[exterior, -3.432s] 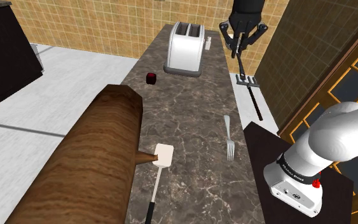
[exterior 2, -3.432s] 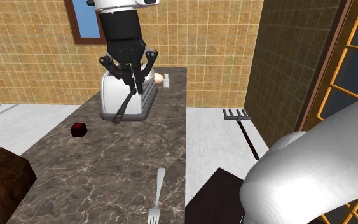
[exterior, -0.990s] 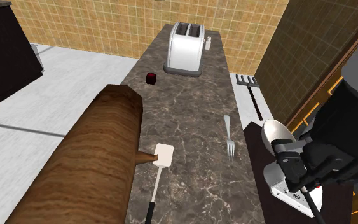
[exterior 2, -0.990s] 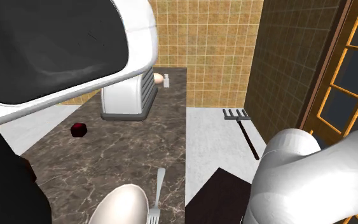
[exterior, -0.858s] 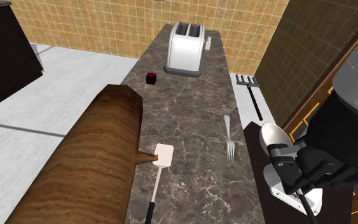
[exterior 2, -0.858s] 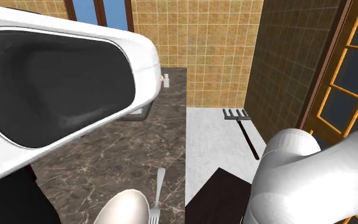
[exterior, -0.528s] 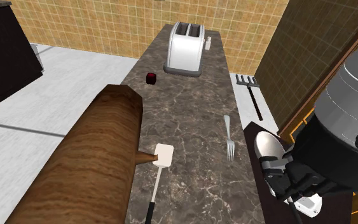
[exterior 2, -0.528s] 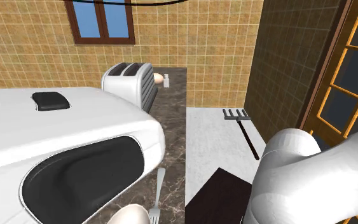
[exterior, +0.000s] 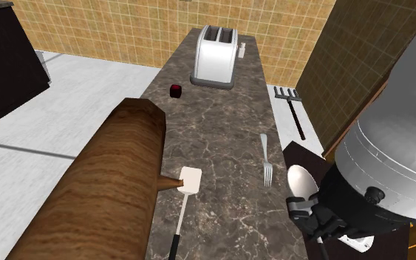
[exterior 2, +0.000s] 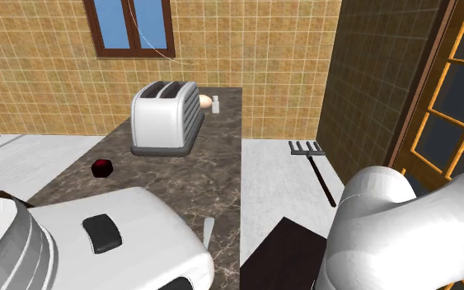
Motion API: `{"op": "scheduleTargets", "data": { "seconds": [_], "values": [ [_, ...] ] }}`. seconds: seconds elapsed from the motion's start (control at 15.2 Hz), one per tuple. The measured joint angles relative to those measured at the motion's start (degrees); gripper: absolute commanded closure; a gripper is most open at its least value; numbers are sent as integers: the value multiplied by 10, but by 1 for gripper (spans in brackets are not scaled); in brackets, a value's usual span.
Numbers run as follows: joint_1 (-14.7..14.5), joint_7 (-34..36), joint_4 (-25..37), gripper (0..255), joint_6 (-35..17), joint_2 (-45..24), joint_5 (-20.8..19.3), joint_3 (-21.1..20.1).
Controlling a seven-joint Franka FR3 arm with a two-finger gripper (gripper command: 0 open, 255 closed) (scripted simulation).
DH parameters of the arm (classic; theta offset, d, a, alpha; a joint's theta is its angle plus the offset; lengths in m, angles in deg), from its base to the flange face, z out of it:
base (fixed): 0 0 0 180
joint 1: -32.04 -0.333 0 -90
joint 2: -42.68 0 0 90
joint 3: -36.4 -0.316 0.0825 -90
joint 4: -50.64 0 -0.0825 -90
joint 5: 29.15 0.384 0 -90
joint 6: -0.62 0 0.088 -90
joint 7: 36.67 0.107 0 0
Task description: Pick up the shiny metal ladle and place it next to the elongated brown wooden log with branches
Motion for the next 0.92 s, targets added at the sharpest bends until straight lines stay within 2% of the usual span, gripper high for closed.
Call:
{"op": "scheduleTargets", "data": {
  "seconds": [0.92],
  "values": [
    [-5,-14,-82,255,-88,5,56,-70]
  ]
}}
